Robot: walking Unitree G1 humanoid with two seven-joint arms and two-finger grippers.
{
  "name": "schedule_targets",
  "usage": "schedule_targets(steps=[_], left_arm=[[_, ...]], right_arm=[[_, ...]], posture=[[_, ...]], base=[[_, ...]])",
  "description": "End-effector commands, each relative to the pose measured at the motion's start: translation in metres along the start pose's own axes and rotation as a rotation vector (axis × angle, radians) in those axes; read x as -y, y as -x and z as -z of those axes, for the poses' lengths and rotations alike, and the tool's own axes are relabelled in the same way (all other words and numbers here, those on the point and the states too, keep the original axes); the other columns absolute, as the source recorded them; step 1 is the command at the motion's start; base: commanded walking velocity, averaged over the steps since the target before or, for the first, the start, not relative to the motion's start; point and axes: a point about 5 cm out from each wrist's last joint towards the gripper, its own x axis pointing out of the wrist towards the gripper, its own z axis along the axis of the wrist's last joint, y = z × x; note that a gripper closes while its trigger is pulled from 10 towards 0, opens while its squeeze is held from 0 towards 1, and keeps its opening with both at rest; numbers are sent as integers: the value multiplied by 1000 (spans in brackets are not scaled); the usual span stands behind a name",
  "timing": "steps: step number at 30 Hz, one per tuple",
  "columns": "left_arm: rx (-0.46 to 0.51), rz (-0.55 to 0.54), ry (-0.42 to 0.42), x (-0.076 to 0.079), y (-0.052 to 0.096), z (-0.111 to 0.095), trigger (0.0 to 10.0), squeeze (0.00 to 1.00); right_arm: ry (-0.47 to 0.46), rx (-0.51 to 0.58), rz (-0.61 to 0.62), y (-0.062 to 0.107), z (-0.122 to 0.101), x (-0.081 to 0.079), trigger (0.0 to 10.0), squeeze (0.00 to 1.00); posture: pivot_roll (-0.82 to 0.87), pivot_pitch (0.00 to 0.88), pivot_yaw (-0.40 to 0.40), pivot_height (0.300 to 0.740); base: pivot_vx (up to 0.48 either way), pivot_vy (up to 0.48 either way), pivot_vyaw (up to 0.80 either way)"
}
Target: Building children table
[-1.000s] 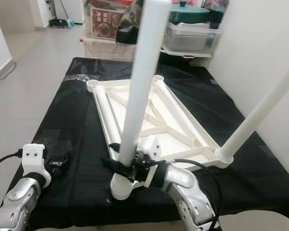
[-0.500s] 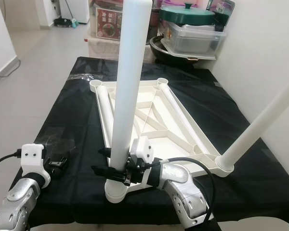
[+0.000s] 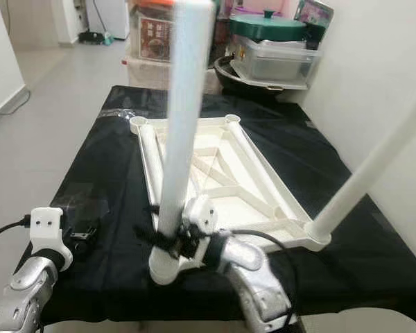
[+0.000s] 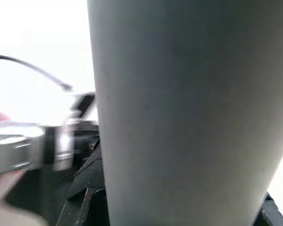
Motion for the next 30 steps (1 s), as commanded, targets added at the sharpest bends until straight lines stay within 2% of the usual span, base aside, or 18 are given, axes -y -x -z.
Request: schedule_targets(steps=[1,2,3,4,6,7,8,9,10,11,12,13,15,22,27,28,29,30], left_arm=[[-19,2,7,0,1,4,10000,0],[-19,2,7,0,1,4,10000,0],[-20,0,6,-1,1,4,10000,0],[-20,0,6,-1,1,4,10000,0],[-22,0,3,-2,0,4,10000,0],[-22,0,3,-2,0,4,10000,0],[-22,0,2,-2,0,4,10000,0],[-22,0,2,-2,0,4,10000,0],[-22,4,1,-1,-2,3,10000,0],[-22,4,1,-1,-2,3,10000,0],[-20,8,0,0,-3,2,10000,0],[-20,8,0,0,-3,2,10000,0],[-17,13,-4,0,-6,0,10000,0],[-14,10,-10,-2,-7,0,10000,0],[-13,12,-14,-2,-8,-1,10000,0],[-12,12,-15,-2,-8,-1,10000,0],[-12,13,-16,-2,-9,-1,10000,0],[-12,13,-16,-2,-9,-1,10000,0]], right_arm=[[-30,-142,273,20,25,26,0,0],[-30,-142,273,20,25,26,0,0],[-61,-165,444,28,30,38,0,0],[-61,-165,444,28,30,38,0,0],[-82,-229,803,50,40,58,0,0],[-82,-229,803,50,40,58,0,0],[-75,-249,920,59,42,63,0,0],[-75,-249,920,59,42,63,0,0],[-76,-265,1037,70,44,66,0,0],[-76,-265,1037,70,44,66,0,0],[-70,-276,1129,78,45,67,0,0],[-70,-276,1129,78,45,67,0,0],[-80,-256,1278,89,44,68,0,0],[-137,-179,1341,85,36,66,0,0],[-151,-190,1359,83,36,65,0,0],[-149,-192,1367,82,36,64,2745,0],[-138,-188,1365,81,34,63,4431,0],[-138,-188,1365,81,34,63,4431,0]], posture=[[151,0,-110,740],[151,0,-110,740],[148,0,-104,740],[148,0,-104,740],[134,0,-90,740],[134,0,-90,740],[134,0,-90,740],[134,0,-90,740],[131,0,-85,740],[131,0,-85,740],[131,0,-81,740],[131,0,-81,740],[127,0,-77,740],[128,0,-76,740],[128,0,-76,740],[124,0,-72,740],[121,0,-70,740],[121,0,-70,740]], base=[[0,0,0],[0,0,0],[0,0,0],[0,0,0],[0,0,0],[0,0,0],[0,0,0],[0,0,0],[0,0,0],[0,0,0],[0,0,0],[0,0,0],[0,0,0],[0,0,0],[0,0,0],[0,0,0],[0,0,0],[0,0,0]])
